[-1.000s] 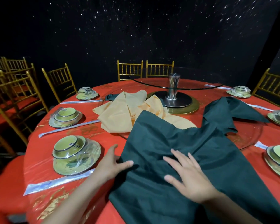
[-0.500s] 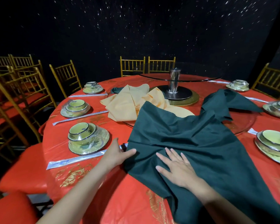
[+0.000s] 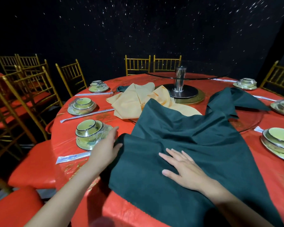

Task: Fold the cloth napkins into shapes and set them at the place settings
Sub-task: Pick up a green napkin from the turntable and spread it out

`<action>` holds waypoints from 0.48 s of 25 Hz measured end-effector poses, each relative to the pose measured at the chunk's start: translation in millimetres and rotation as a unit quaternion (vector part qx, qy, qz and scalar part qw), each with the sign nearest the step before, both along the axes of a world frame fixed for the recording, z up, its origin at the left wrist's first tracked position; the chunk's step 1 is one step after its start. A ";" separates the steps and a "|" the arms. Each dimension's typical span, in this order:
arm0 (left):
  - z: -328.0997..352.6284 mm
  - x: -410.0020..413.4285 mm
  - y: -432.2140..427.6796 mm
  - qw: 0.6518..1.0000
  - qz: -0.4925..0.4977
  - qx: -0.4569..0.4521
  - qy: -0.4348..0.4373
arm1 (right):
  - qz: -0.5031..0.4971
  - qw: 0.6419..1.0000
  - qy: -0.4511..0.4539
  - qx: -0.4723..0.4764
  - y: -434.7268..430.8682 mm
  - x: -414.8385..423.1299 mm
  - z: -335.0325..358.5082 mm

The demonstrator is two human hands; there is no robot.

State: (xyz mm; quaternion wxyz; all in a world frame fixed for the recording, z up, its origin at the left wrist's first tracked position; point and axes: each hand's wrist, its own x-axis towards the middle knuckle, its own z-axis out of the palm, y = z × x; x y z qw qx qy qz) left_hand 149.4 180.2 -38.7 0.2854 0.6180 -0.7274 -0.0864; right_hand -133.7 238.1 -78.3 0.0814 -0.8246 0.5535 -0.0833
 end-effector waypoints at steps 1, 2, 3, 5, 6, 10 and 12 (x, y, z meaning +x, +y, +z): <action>-1.2 7.9 -0.2 0.995 0.026 0.030 -0.092 | -0.002 1.000 0.015 -0.008 5.1 -4.8 1.1; -4.1 16.3 -0.1 0.983 0.048 0.061 -0.169 | -0.014 0.999 0.024 -0.022 8.6 -12.5 1.4; -7.4 23.0 0.3 0.968 0.070 0.085 -0.226 | -0.038 0.998 0.019 -0.039 10.4 -23.6 1.2; -13.3 22.3 -3.7 0.948 0.100 0.080 -0.290 | -0.125 0.987 -0.032 -0.097 6.7 -56.0 -3.3; -14.3 15.3 -8.4 0.952 0.094 0.050 -0.286 | -0.182 0.972 -0.061 -0.133 2.1 -75.3 -5.6; -5.5 -62.0 -37.0 0.979 -0.111 -0.062 -0.158 | -0.364 0.914 -0.091 -0.152 -3.6 -127.6 -5.1; 0.9 -109.7 -50.9 0.971 -0.169 -0.031 -0.167 | -0.400 0.908 -0.040 -0.119 2.7 -133.3 -13.2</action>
